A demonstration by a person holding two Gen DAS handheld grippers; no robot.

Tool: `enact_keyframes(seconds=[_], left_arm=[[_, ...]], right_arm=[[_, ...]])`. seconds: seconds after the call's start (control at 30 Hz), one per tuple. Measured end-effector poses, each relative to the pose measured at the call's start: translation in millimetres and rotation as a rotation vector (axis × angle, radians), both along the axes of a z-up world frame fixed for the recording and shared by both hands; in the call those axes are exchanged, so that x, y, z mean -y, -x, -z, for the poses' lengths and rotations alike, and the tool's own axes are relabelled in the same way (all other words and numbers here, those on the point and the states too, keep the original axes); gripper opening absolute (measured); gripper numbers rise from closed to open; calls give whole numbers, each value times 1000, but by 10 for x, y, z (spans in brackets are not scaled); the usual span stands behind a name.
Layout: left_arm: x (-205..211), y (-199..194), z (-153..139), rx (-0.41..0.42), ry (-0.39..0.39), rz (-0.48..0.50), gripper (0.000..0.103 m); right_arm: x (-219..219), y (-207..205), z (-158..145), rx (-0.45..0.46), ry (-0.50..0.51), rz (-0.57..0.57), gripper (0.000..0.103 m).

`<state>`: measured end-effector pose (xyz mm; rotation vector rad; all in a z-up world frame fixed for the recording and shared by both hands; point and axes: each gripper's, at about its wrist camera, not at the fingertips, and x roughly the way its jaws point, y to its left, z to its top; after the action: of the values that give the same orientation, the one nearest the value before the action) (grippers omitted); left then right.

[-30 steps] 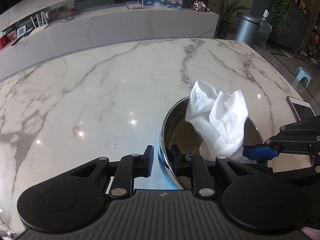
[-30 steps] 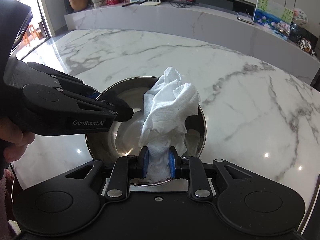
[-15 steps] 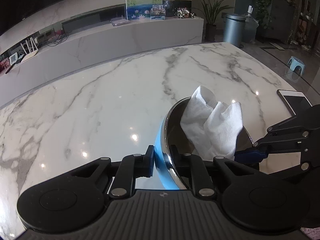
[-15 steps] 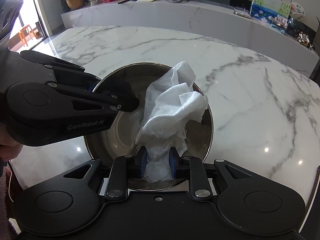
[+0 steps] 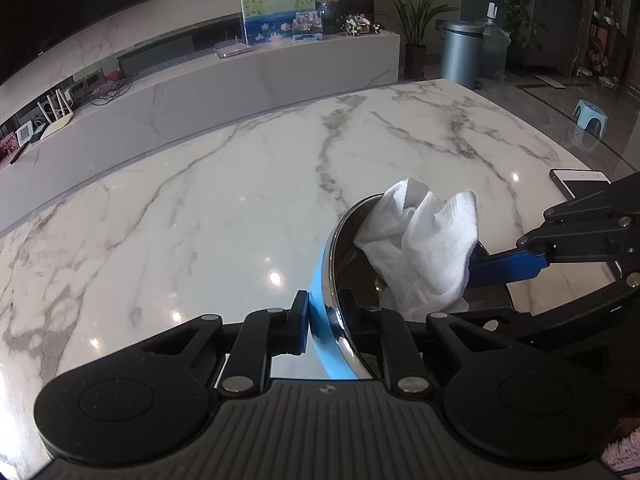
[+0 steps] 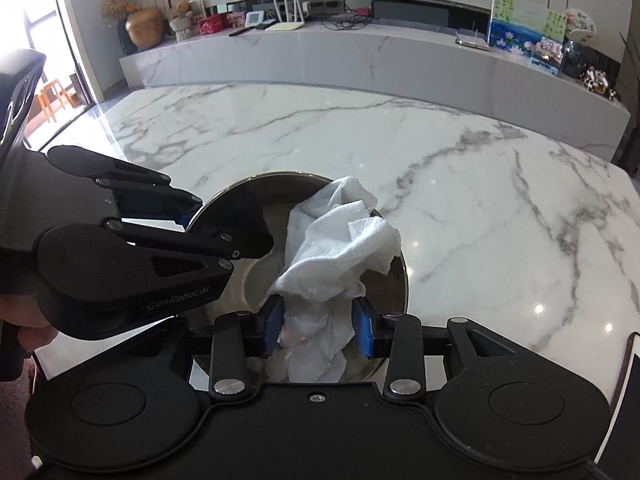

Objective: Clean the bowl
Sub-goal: 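Lift the tissue with the right gripper into the bowl while the left gripper grips the bowl rim, then wipe the tissue around the bowl interior with the right gripper while the left gripper holds the rim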

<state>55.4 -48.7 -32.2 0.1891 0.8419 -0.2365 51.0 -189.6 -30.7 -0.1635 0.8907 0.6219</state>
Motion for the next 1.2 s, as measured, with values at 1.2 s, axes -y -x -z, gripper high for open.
enact_keyframes(seconds=[1.2], left_arm=[[46,159,5,64,-101,127,15]], right_arm=[[26,-211,-43,-8,-213,9,18]])
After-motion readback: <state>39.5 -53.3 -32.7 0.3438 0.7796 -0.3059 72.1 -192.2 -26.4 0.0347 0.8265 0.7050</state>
